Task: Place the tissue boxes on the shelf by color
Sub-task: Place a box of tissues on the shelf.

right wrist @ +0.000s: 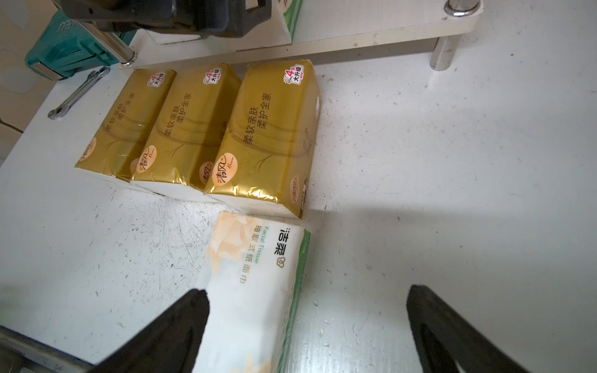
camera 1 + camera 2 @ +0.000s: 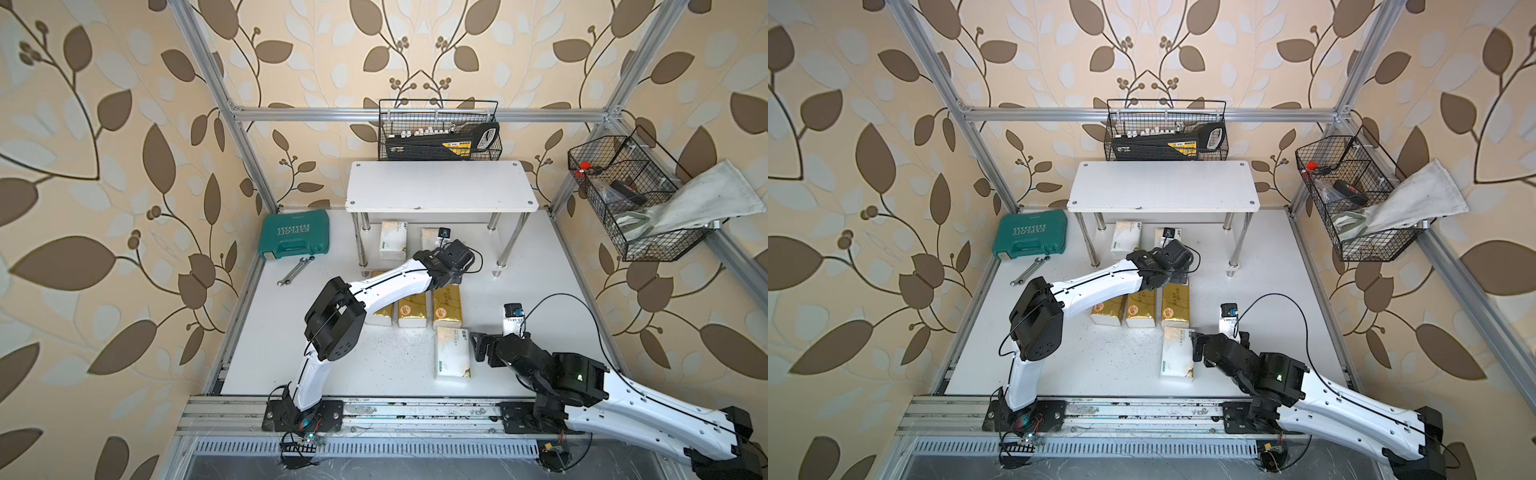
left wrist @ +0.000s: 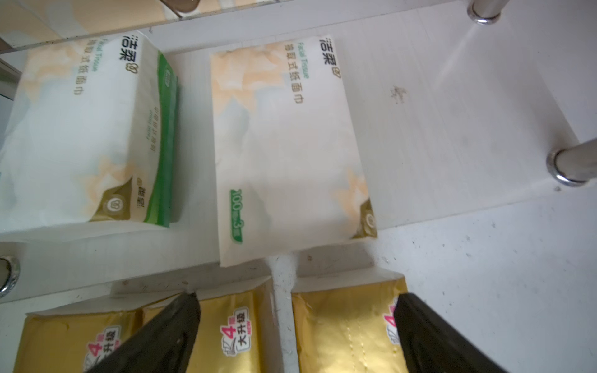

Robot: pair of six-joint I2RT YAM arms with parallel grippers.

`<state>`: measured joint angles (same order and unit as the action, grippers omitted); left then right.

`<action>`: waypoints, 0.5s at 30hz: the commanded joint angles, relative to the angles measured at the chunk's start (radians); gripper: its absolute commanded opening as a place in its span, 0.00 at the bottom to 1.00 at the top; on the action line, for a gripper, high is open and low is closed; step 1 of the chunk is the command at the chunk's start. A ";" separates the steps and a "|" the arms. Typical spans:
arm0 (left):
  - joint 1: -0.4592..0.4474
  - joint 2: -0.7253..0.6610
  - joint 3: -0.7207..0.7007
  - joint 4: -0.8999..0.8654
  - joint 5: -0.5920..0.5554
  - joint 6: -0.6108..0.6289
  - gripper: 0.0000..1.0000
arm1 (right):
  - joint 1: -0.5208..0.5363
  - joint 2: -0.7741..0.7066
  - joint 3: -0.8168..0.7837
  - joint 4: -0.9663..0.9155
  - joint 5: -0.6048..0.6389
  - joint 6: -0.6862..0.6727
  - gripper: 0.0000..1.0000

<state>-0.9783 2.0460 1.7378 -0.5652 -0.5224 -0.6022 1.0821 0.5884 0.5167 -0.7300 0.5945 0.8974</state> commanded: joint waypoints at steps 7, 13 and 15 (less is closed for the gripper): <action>-0.052 -0.025 0.014 0.016 0.041 -0.068 0.99 | 0.005 -0.023 -0.015 -0.030 0.016 0.014 0.99; -0.029 0.032 0.058 0.038 0.057 -0.052 0.99 | 0.005 -0.065 -0.012 -0.070 0.027 0.020 0.99; -0.013 0.050 0.072 0.042 0.063 -0.050 0.99 | 0.004 -0.076 -0.012 -0.074 0.028 0.020 0.99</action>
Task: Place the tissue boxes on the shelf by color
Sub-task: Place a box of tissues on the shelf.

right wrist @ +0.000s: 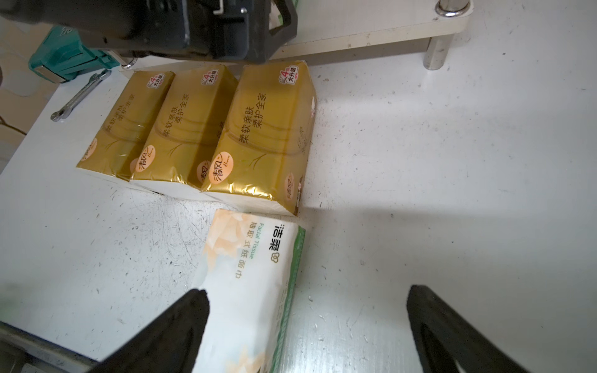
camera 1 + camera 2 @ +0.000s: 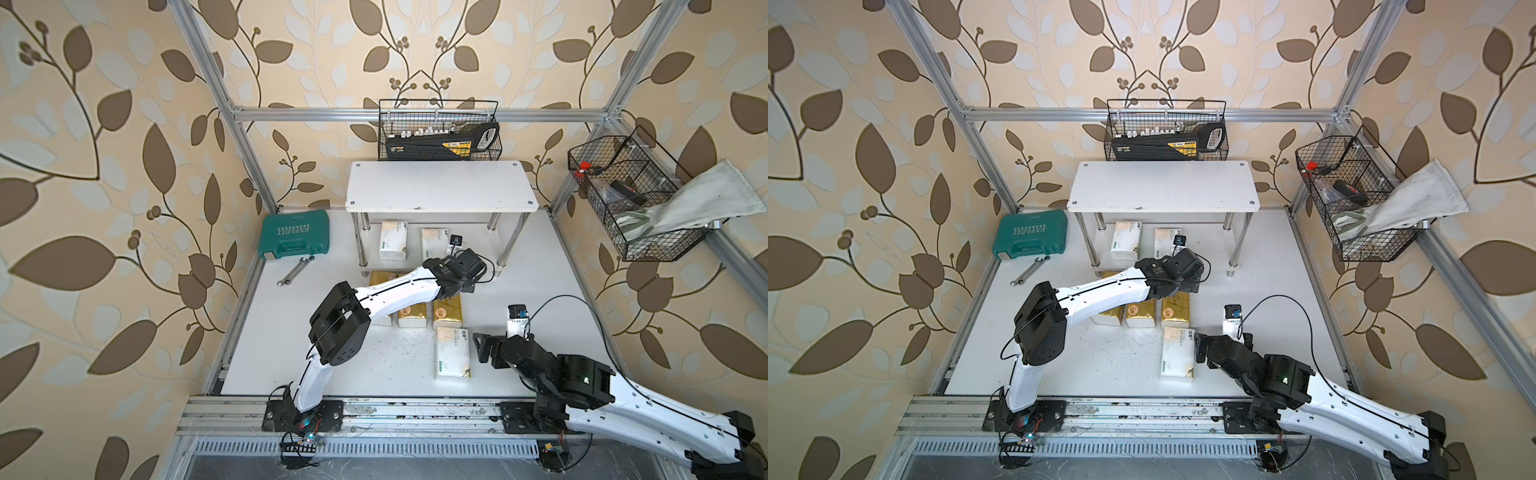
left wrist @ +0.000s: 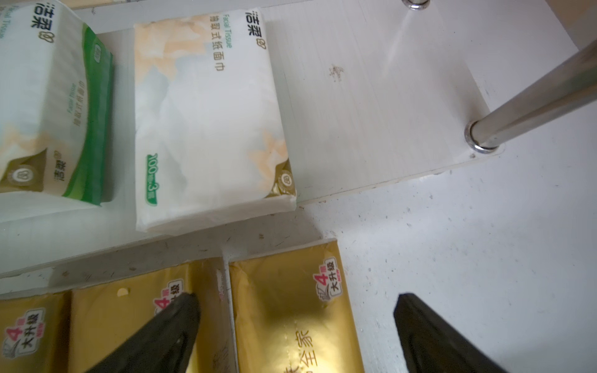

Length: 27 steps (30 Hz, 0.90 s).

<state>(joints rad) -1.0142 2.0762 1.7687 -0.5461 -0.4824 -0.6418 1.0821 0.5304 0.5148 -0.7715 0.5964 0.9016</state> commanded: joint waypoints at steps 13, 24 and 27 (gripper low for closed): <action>0.074 0.104 0.140 0.043 0.055 0.033 0.99 | 0.005 -0.007 -0.004 -0.038 0.028 0.019 0.99; 0.081 0.149 0.191 0.049 0.085 0.039 0.99 | 0.005 -0.001 -0.001 -0.040 0.028 0.018 0.99; 0.081 0.159 0.200 0.050 0.091 0.040 0.99 | 0.005 0.004 0.004 -0.041 0.028 0.019 0.99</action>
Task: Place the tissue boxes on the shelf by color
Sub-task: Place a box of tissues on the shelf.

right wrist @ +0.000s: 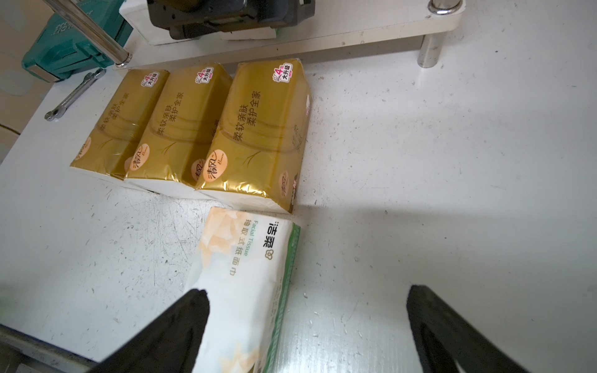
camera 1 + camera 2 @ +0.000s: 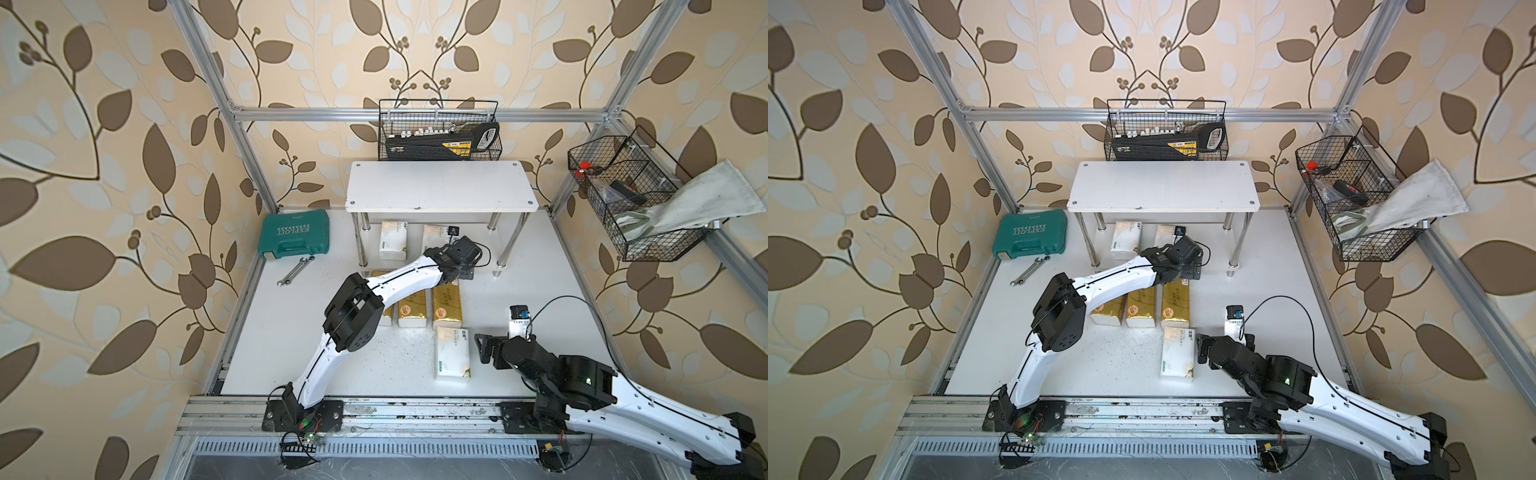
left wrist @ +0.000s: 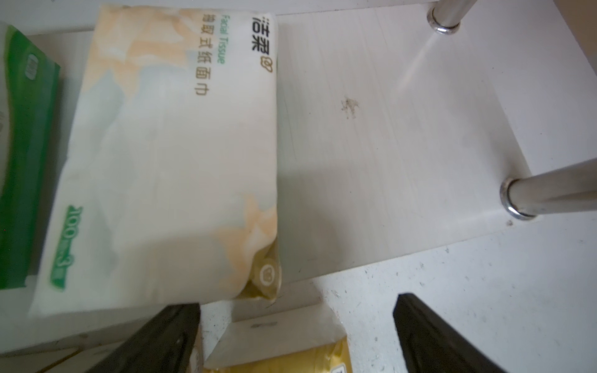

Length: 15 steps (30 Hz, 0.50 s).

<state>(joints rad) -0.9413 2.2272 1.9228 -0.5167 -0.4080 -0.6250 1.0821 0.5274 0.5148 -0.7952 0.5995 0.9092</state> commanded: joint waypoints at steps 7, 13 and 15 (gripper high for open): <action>0.017 0.024 0.064 0.024 0.023 0.027 0.99 | 0.005 0.012 0.008 -0.020 0.024 0.013 0.99; 0.024 0.035 0.074 0.024 0.028 0.030 0.99 | 0.004 0.019 0.014 -0.024 0.026 0.013 0.99; 0.027 0.038 0.076 0.025 0.030 0.030 0.99 | 0.005 0.022 0.016 -0.024 0.027 0.013 0.99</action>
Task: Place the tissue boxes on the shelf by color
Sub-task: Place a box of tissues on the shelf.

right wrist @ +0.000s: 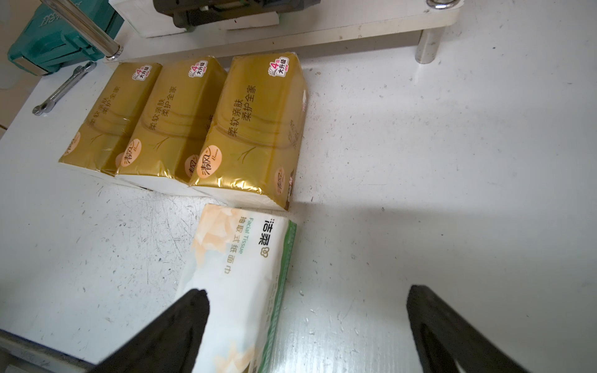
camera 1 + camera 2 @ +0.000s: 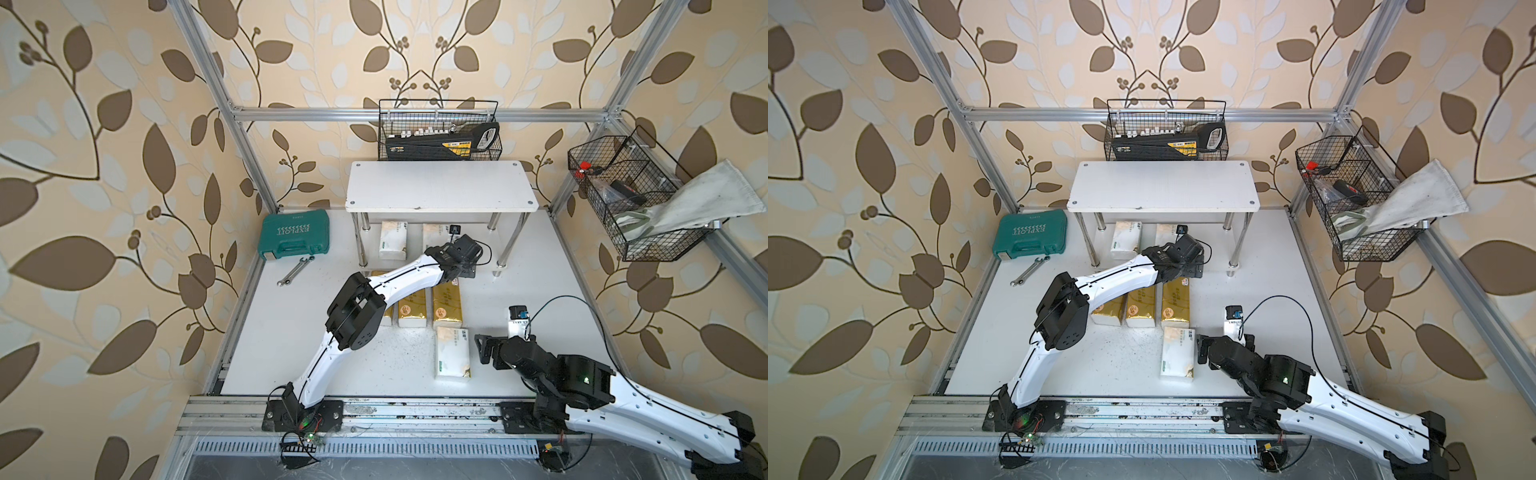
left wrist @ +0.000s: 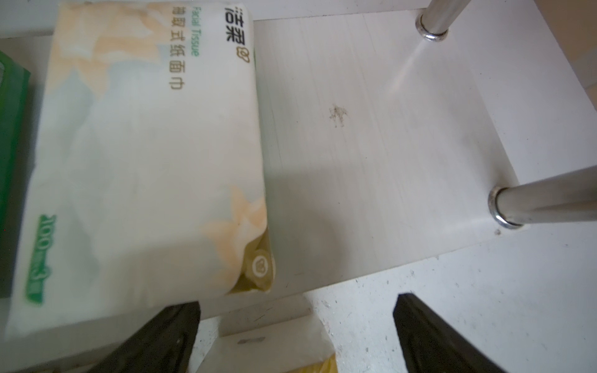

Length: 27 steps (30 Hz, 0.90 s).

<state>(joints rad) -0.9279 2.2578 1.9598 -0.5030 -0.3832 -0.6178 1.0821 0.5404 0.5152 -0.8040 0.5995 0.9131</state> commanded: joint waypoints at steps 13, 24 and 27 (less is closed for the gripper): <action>0.021 0.027 0.064 0.013 0.025 0.024 0.99 | 0.004 0.012 0.018 -0.020 0.026 0.012 0.99; 0.021 0.041 0.082 0.012 0.041 0.029 0.99 | 0.005 0.010 0.020 -0.026 0.028 0.014 0.99; 0.020 0.032 0.083 0.008 0.053 0.030 0.99 | 0.005 0.010 0.022 -0.029 0.023 0.015 0.99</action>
<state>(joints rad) -0.9154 2.2932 2.0045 -0.4995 -0.3542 -0.6064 1.0821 0.5503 0.5152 -0.8143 0.6029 0.9169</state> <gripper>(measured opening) 0.990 0.991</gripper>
